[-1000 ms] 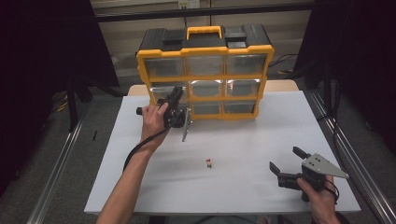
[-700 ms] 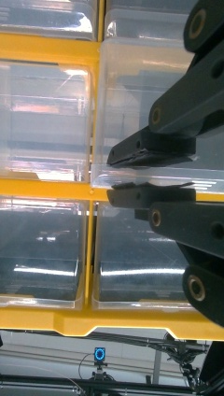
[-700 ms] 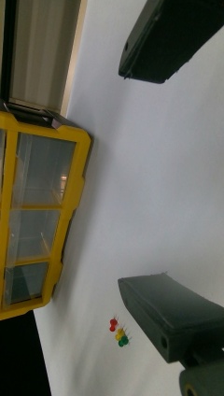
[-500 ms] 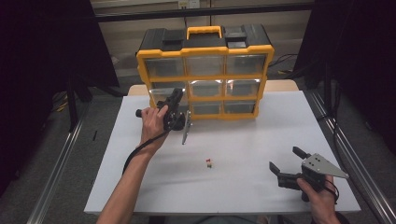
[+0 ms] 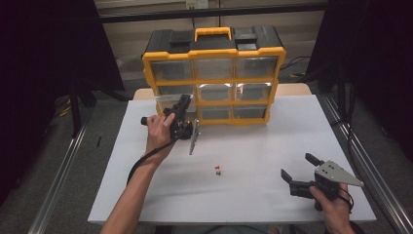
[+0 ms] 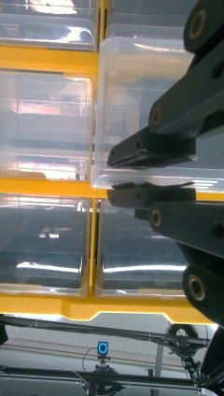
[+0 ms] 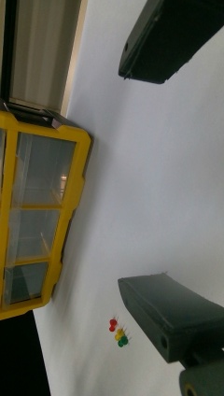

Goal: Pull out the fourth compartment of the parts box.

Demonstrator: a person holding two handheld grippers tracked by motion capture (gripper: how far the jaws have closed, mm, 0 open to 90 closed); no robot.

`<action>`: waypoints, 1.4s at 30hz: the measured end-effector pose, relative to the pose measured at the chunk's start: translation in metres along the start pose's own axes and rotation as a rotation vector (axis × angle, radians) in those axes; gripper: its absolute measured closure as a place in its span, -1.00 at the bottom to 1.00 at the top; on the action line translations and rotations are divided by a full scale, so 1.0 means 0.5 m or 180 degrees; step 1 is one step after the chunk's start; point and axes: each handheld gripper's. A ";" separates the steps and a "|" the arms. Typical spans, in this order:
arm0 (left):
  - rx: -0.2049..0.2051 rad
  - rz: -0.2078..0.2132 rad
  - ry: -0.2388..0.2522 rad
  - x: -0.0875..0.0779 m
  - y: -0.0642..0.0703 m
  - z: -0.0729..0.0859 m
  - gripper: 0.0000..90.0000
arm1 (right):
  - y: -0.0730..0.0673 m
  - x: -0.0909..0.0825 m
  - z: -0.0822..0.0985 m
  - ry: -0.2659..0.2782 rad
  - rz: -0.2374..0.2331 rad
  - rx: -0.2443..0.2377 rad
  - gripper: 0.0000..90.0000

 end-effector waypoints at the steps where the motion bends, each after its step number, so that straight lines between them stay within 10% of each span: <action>1: -0.0009 0.0010 0.0007 -0.002 0.001 0.000 0.79 | 0.000 0.000 0.000 0.0004 0.0000 -0.0009 -0.97; 42: 0.0071 -0.0108 0.0136 -0.053 0.007 -0.002 0.79 | 0.000 0.002 0.000 0.0007 0.0001 -0.0004 -0.97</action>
Point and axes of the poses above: each handheld gripper's, and its own axes: x roughly forward along the jaws, z roughly out of its underside, y roughly to its right, and after that the axes turned 4 degrees about -y, right-handed
